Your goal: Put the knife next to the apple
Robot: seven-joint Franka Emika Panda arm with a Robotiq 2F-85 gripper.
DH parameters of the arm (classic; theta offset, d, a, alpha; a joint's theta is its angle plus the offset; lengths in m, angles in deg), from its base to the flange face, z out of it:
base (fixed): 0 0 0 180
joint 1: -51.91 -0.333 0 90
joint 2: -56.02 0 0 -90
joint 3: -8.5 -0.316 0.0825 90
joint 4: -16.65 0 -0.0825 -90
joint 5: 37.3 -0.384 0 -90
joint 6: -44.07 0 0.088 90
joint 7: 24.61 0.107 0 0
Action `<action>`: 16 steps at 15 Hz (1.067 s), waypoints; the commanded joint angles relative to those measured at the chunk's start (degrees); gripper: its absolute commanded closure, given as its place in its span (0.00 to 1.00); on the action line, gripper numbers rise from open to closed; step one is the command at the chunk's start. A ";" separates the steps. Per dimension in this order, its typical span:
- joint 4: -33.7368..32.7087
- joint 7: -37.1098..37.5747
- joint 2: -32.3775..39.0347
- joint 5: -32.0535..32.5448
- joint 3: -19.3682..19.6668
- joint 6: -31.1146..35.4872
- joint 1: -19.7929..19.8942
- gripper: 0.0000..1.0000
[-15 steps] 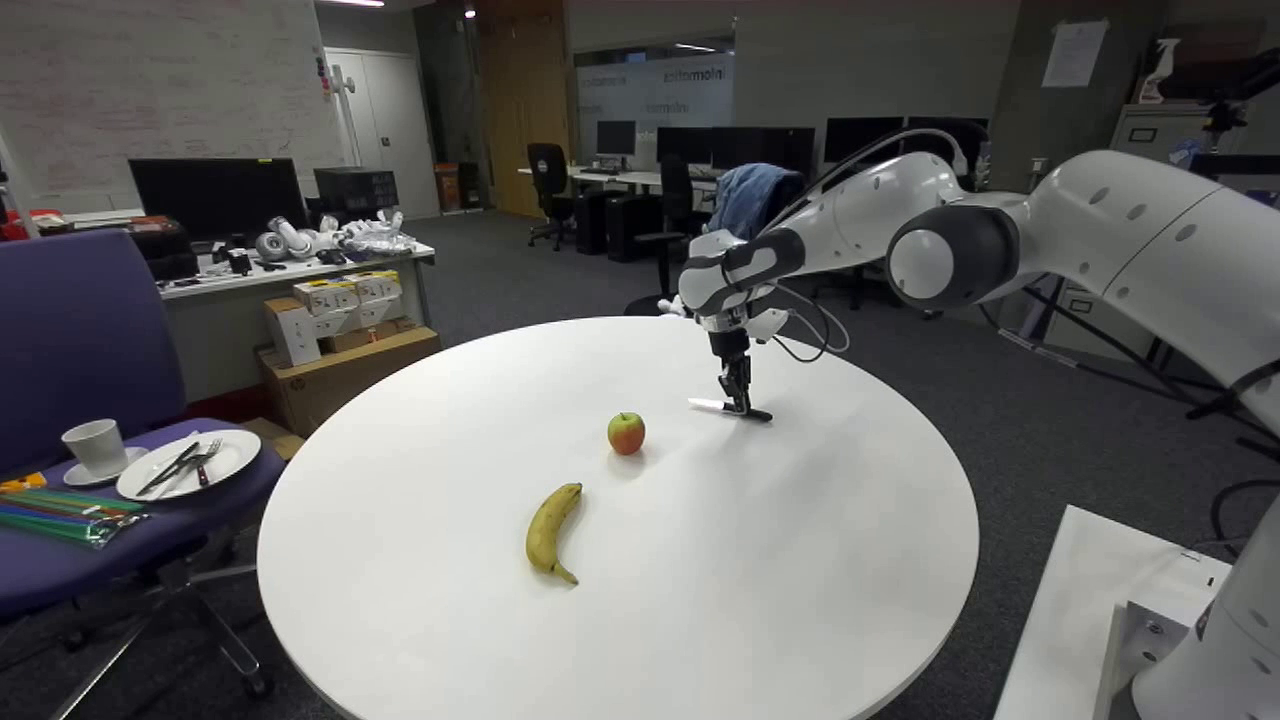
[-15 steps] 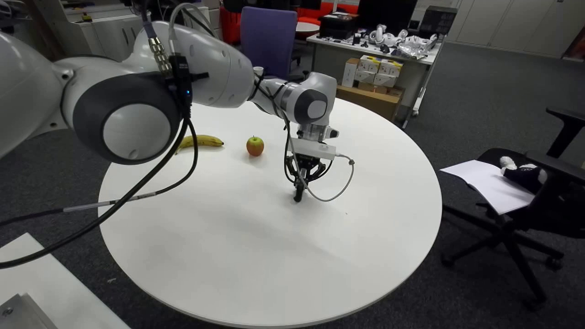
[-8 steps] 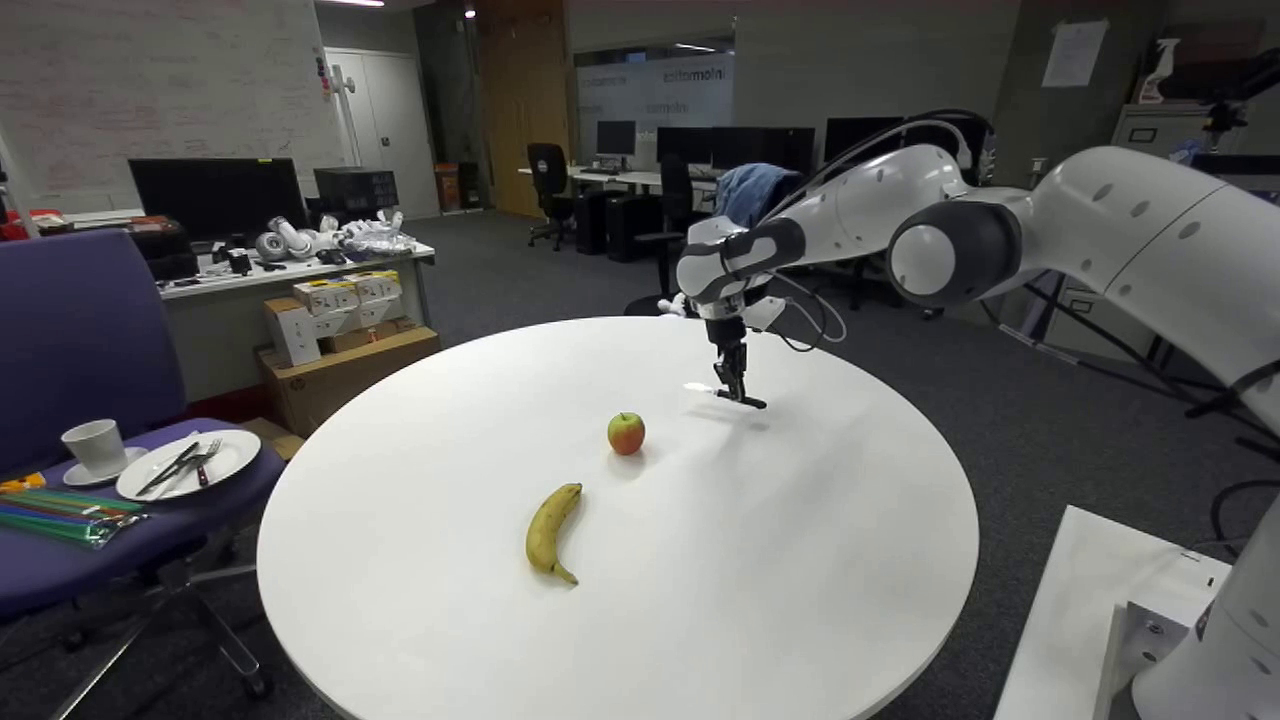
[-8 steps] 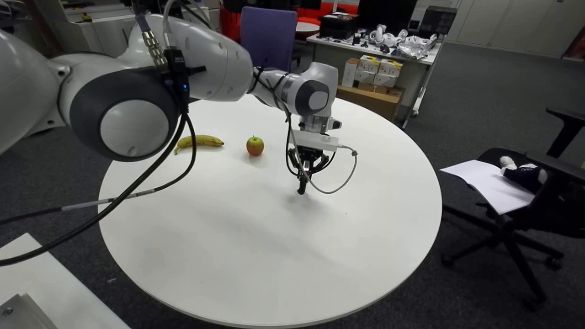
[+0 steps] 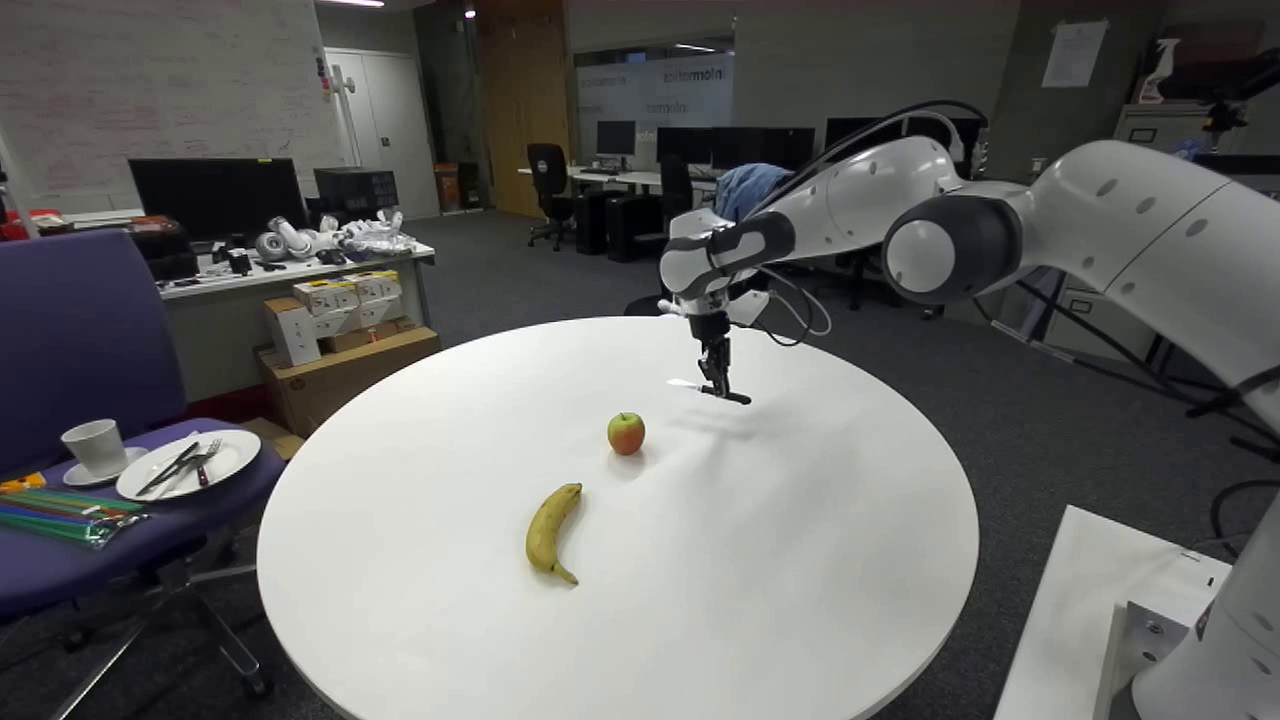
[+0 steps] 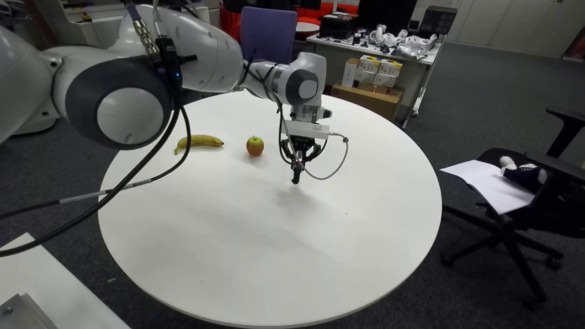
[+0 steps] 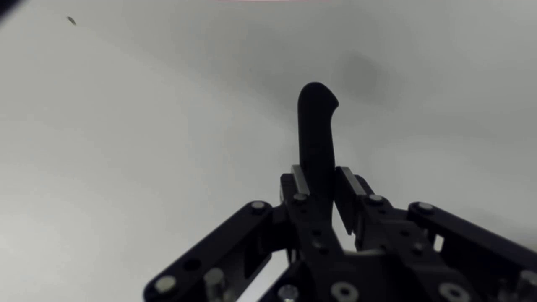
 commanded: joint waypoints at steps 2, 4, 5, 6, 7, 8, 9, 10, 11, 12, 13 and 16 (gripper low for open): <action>6.86 0.10 -4.36 2.02 0.50 1.50 -3.05 0.92; 8.41 0.00 -4.83 2.53 0.58 2.01 -4.25 0.92; 9.03 0.02 -5.03 2.80 0.66 2.17 -4.79 0.92; 9.84 0.02 -5.36 3.01 0.68 2.44 -5.21 0.92; 10.75 0.03 -6.01 3.16 0.71 2.66 -5.43 0.92; 12.00 -0.07 -6.93 3.18 0.71 3.06 -5.55 0.92; 13.35 -0.15 -7.84 3.30 0.80 3.86 -5.56 0.92; 14.89 -0.24 -8.91 3.50 0.95 4.82 -5.54 0.92; 16.46 -0.24 -9.93 3.67 1.11 5.72 -5.53 0.92; 18.18 -0.36 -11.06 3.81 1.30 6.55 -5.45 0.92; 20.38 -0.34 -12.30 4.13 1.67 7.57 -5.56 0.92; 26.66 0.24 -15.77 6.91 1.51 10.07 -5.38 0.92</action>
